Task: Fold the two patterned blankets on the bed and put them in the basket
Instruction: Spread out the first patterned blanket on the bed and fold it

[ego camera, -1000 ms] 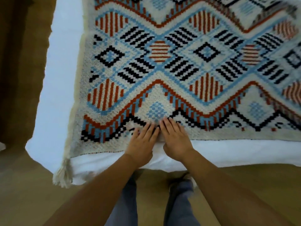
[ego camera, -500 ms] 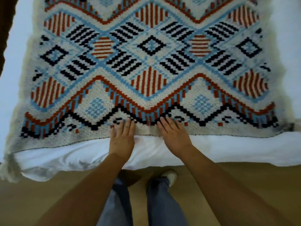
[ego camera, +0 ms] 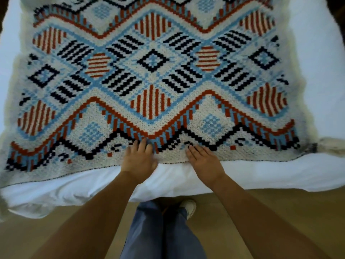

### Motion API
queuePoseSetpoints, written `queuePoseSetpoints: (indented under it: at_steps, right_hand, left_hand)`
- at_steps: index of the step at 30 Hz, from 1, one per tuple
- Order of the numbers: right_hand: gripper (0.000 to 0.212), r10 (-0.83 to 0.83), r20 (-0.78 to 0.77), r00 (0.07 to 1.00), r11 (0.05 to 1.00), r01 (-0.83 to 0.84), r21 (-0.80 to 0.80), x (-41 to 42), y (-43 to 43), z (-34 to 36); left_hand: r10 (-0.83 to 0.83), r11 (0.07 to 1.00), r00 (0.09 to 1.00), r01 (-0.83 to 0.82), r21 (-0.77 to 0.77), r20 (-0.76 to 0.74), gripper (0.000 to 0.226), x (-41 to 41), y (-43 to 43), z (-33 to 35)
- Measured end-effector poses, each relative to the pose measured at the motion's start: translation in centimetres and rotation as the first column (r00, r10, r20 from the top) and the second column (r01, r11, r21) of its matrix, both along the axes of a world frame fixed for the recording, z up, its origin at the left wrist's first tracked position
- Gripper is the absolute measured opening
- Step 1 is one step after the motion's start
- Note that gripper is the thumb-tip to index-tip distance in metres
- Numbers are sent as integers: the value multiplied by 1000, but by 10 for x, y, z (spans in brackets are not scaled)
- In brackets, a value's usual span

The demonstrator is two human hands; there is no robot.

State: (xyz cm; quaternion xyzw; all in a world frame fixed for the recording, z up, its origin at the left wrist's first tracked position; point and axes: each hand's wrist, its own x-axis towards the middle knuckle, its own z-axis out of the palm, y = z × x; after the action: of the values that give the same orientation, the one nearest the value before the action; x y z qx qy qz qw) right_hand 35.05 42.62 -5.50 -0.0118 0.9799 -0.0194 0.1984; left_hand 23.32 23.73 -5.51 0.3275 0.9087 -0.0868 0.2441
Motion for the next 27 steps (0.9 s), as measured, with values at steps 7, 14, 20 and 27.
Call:
queuePoseSetpoints:
  at_steps: [7, 14, 20, 27]
  right_hand:
    - [65, -51, 124, 991, 998, 53, -15, -7, 38, -8]
    - [54, -123, 290, 949, 992, 127, 4, 16, 88, -7]
    - [66, -175, 248, 953, 956, 225, -188, 26, 114, 6]
    - [57, -680, 33, 733, 719, 674, -170, 52, 204, 20]
  left_hand:
    - [-286, 957, 952, 289, -16, 108, 76, 12, 70, -20]
    - [-444, 888, 867, 459, -15, 227, 66, 45, 85, -31]
    - [-456, 890, 850, 437, 133, 263, 78, 56, 129, -19]
    - [-494, 869, 837, 470, 154, 234, 74, 76, 239, -5]
